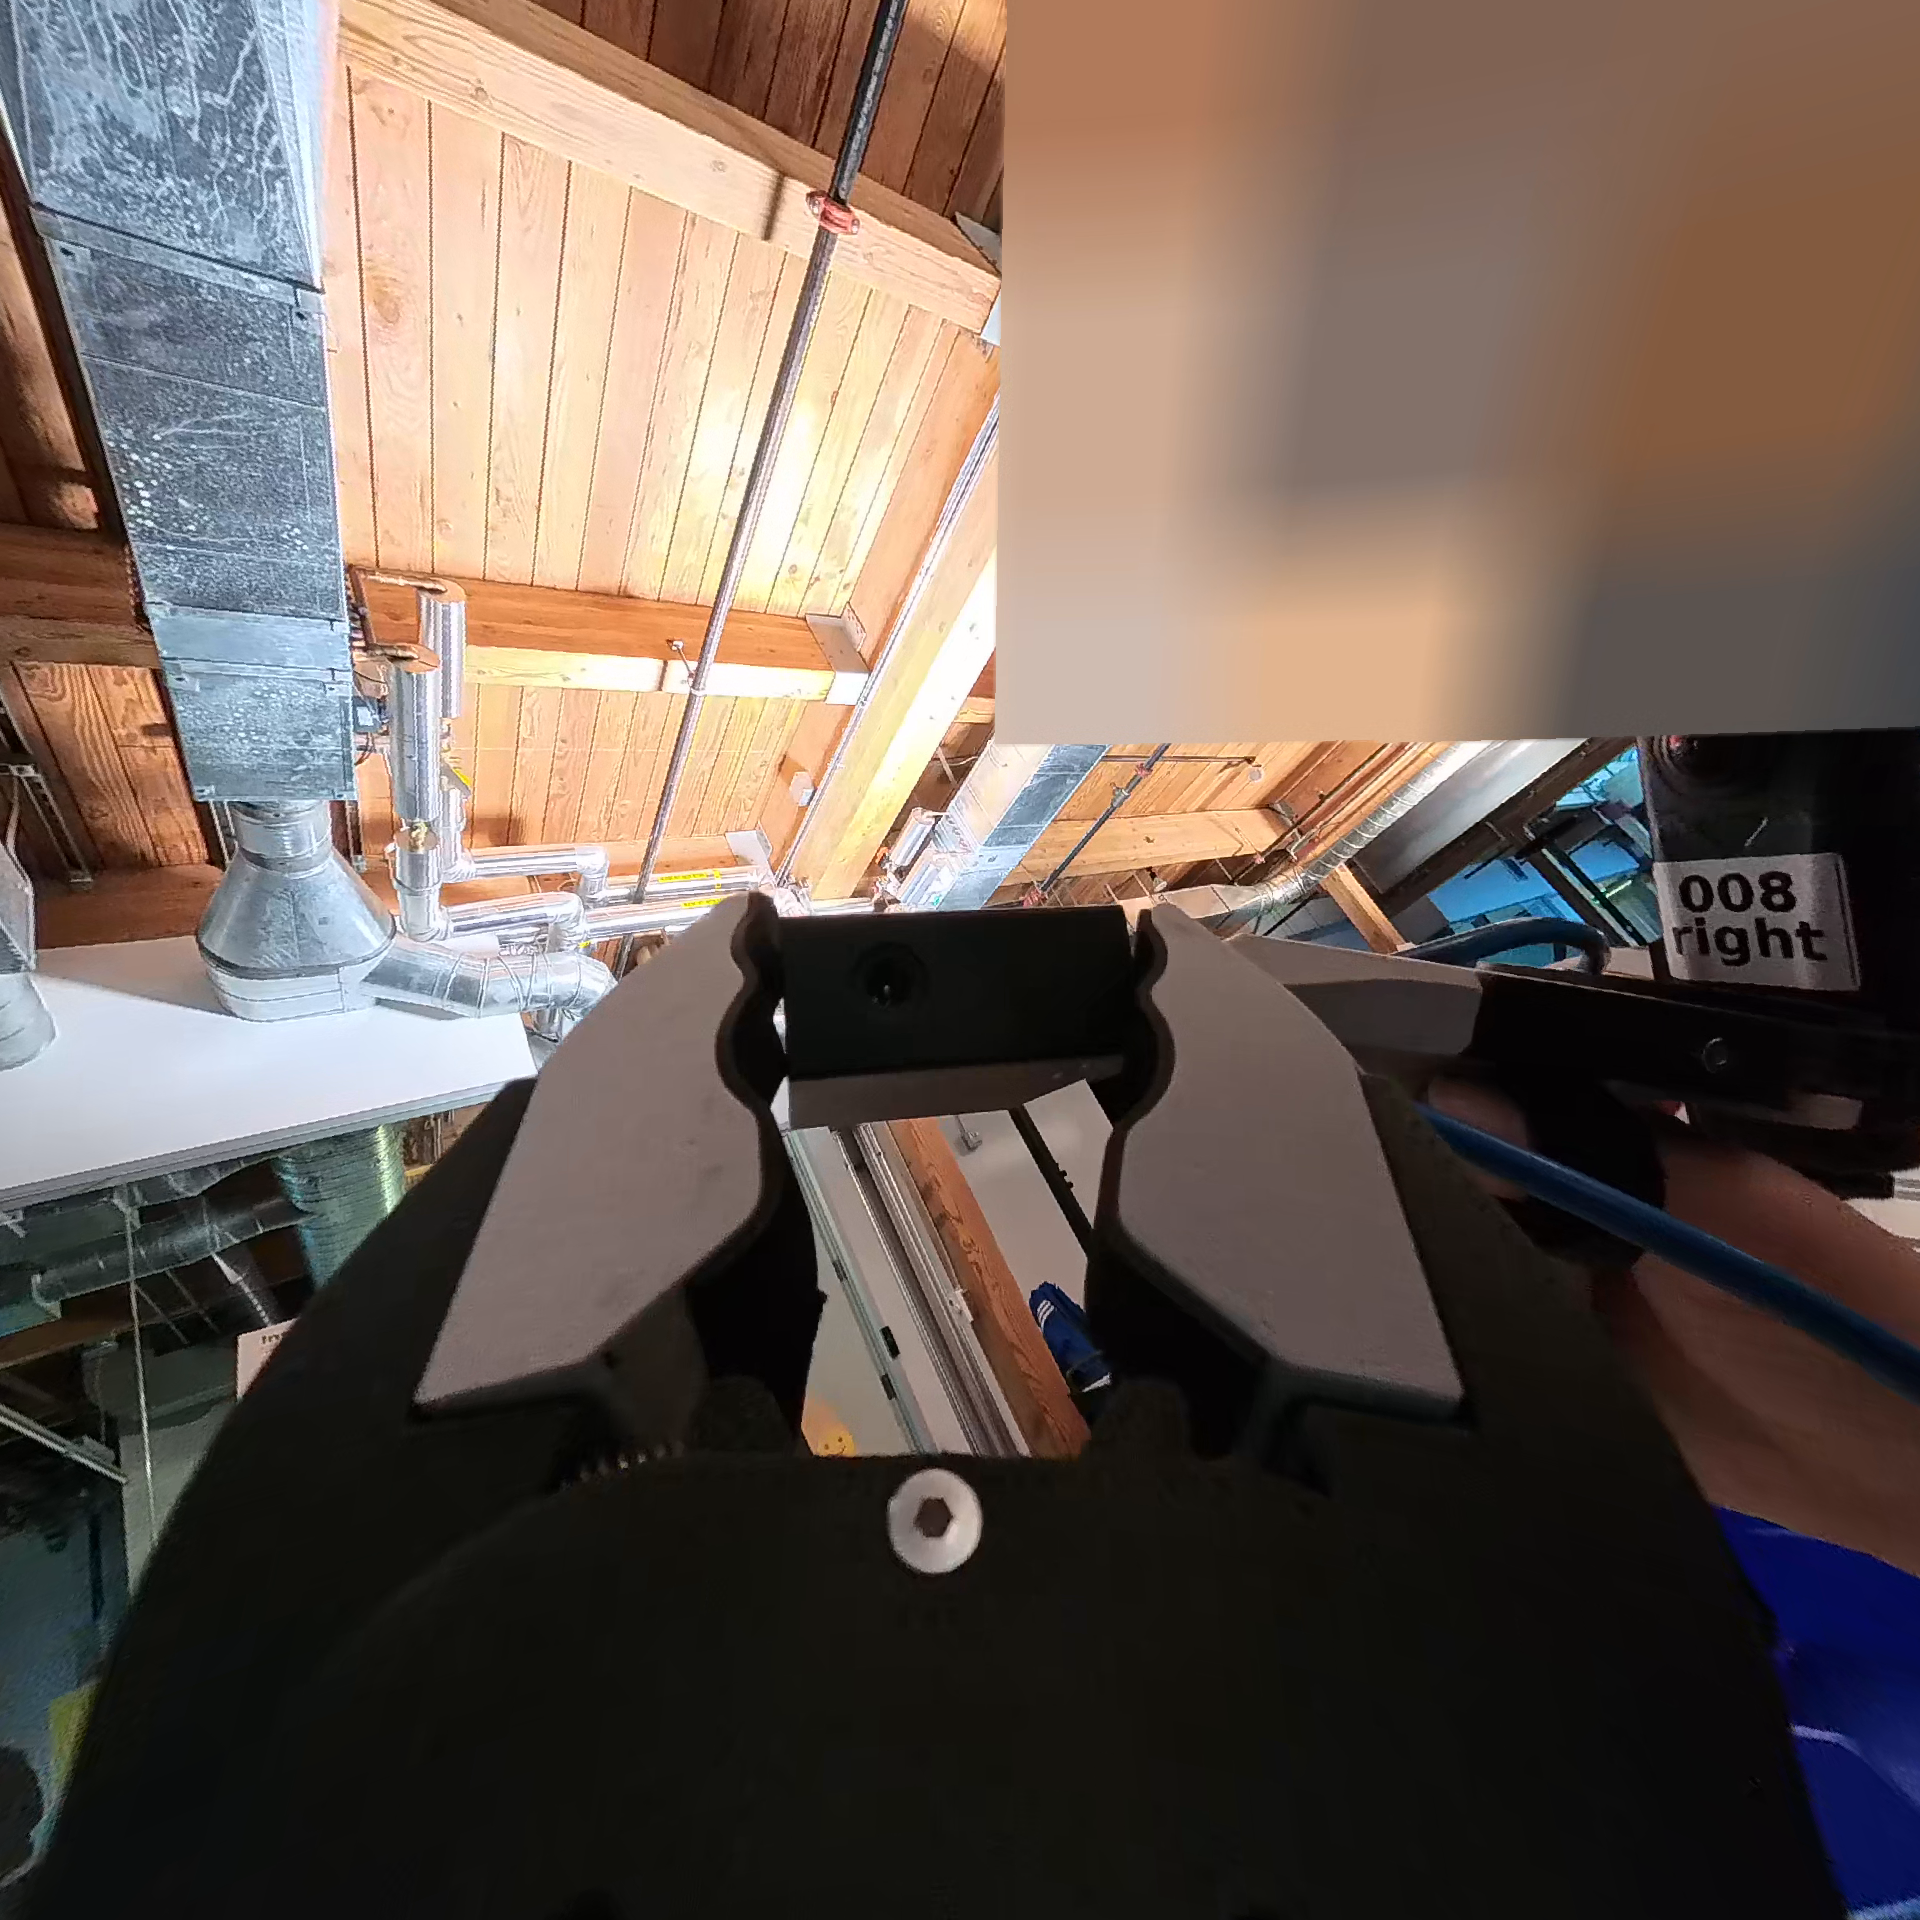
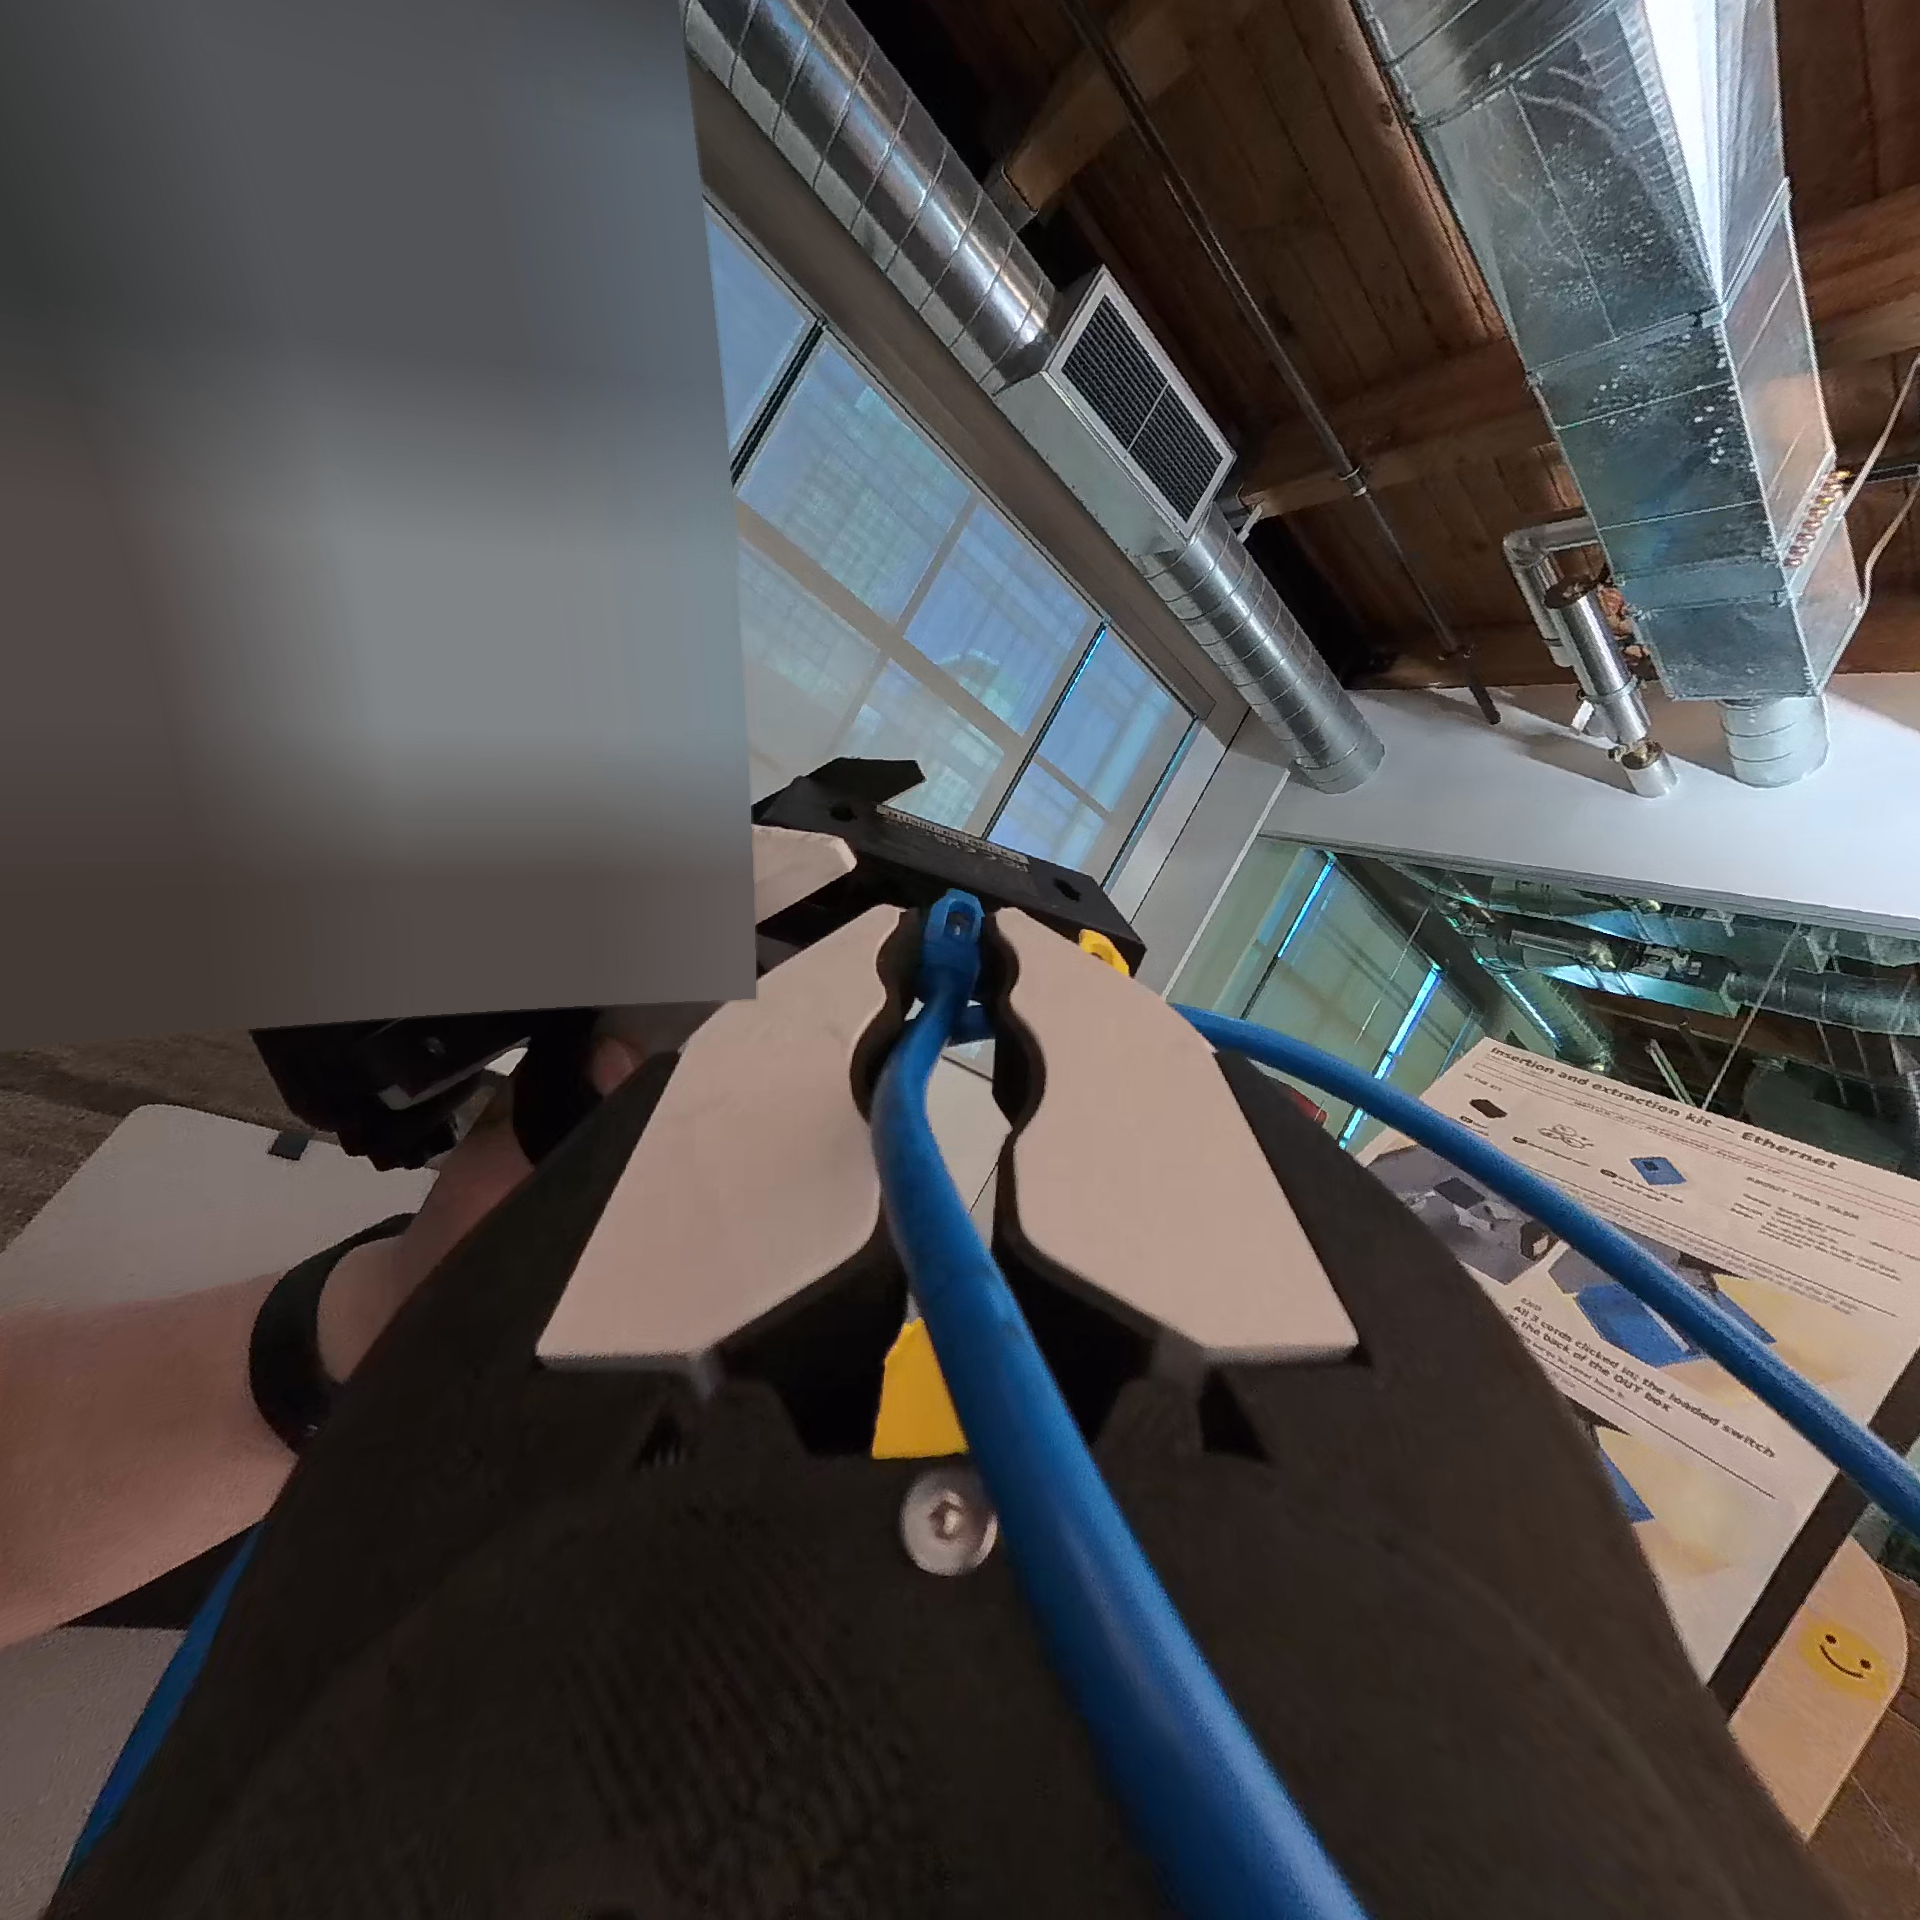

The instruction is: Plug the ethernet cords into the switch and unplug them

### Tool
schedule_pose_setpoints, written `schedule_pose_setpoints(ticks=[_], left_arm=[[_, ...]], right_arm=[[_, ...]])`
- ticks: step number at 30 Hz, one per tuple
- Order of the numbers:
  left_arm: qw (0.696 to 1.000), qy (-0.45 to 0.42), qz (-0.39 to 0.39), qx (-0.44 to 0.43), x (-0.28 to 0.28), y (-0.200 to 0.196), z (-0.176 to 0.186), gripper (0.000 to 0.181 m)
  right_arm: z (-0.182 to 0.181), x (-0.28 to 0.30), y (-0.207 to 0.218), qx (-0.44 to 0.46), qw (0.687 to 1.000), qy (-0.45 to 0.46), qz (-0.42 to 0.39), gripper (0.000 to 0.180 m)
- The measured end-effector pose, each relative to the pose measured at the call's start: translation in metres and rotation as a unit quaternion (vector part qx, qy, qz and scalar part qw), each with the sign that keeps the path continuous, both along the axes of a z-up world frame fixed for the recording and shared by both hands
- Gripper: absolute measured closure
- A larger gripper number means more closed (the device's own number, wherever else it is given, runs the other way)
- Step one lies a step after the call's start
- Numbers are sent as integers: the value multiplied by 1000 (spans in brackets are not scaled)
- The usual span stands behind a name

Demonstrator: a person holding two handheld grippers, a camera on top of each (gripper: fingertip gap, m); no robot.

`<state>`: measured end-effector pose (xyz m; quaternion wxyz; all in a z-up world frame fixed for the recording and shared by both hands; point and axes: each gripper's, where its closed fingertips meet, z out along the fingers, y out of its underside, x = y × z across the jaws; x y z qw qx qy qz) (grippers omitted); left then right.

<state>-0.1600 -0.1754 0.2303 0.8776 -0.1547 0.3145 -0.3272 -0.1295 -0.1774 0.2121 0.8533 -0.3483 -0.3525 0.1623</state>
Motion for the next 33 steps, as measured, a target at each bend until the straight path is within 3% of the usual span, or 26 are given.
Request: schedule_pose_setpoints(ticks=[23, 33], left_arm=[[1000, 3, -11, -3, 1, 0, -1, 117], [999, 14, -39, -25, 11, -8, -2, 117]], right_arm=[[-6, -2, 8, -37, 999, -29, -12, 166], [6, 6, -18, 121, 975, -92, -163, 166]])
